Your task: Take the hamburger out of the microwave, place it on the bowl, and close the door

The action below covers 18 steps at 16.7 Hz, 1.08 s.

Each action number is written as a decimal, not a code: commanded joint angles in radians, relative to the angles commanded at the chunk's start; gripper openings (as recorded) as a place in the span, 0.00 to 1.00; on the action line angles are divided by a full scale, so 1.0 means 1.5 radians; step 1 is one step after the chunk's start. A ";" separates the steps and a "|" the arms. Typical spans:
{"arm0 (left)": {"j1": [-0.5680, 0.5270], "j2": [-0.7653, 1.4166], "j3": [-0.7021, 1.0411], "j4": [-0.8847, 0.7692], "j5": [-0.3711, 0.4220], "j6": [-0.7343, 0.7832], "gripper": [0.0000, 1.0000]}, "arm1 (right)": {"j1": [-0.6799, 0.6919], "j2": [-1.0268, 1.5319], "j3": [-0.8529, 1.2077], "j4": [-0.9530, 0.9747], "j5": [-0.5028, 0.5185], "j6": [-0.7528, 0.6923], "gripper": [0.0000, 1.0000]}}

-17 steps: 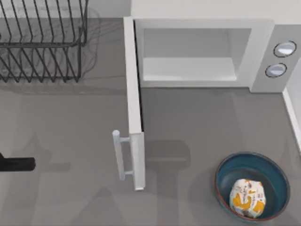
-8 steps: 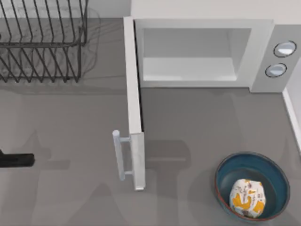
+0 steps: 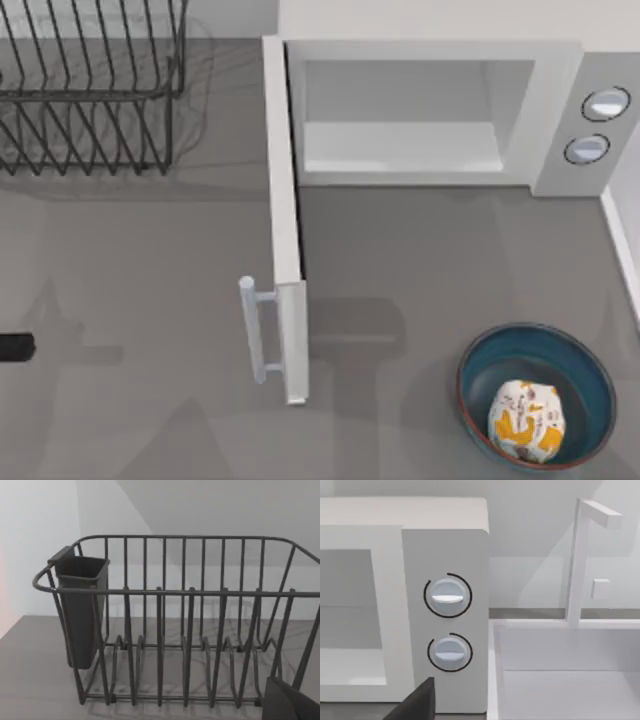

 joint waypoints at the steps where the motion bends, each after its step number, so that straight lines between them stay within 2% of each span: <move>1: 0.005 -0.005 -0.001 -0.005 0.005 0.000 0.00 | 0.000 0.000 0.000 0.000 0.000 0.000 1.00; 5: 0.003 0.012 0.021 -0.004 0.002 -0.001 0.00 | 0.000 0.000 0.000 0.000 0.000 0.000 1.00; 8: -0.039 0.057 0.066 -0.049 -0.026 -0.030 0.00 | 0.000 0.000 0.000 0.000 0.000 0.000 1.00; 11: -0.123 0.165 0.171 -0.152 -0.082 -0.088 0.00 | 0.000 0.000 0.000 0.000 0.000 0.000 1.00; 18: -0.358 0.462 0.468 -0.494 -0.239 -0.247 0.00 | 0.000 0.000 0.000 0.000 0.000 0.000 1.00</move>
